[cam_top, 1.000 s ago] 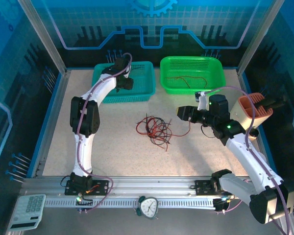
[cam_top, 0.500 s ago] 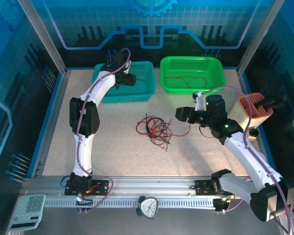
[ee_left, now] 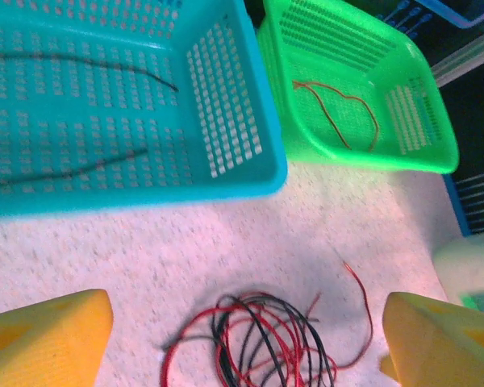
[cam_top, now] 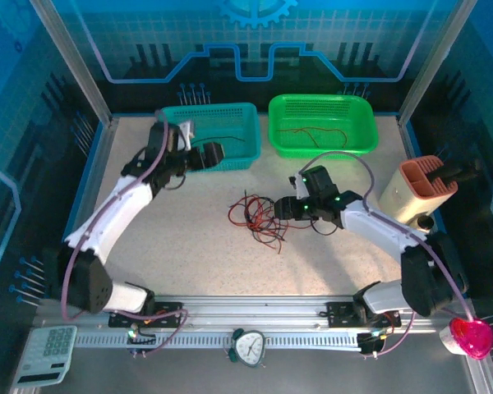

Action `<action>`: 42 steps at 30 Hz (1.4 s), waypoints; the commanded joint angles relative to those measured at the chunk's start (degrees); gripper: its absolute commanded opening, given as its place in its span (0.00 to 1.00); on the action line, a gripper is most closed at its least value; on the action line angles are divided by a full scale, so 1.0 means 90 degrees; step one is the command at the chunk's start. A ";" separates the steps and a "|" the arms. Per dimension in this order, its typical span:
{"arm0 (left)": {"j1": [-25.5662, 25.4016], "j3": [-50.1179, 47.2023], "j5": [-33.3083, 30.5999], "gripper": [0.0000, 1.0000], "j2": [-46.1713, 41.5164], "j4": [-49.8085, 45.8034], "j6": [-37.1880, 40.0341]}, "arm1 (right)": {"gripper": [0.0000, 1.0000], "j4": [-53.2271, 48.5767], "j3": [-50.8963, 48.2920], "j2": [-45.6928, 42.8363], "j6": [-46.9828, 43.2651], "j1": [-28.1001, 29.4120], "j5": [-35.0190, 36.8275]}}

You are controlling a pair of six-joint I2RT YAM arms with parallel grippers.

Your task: Untangle the cables

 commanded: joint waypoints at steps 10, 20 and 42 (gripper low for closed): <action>-0.0768 -0.2359 -0.0219 0.99 -0.1705 0.0743 -0.0894 | 0.54 0.0647 0.0404 0.0929 0.0367 0.0373 -0.0023; -0.0872 -0.2525 -0.0345 0.99 -0.1706 0.0966 -0.0883 | 0.52 0.0361 0.0264 0.0793 0.0183 0.0360 0.0499; -0.0948 -0.2334 -0.0208 0.99 -0.1605 0.0996 -0.0964 | 0.43 -0.0723 0.0190 0.0047 -0.0091 -0.0757 0.1505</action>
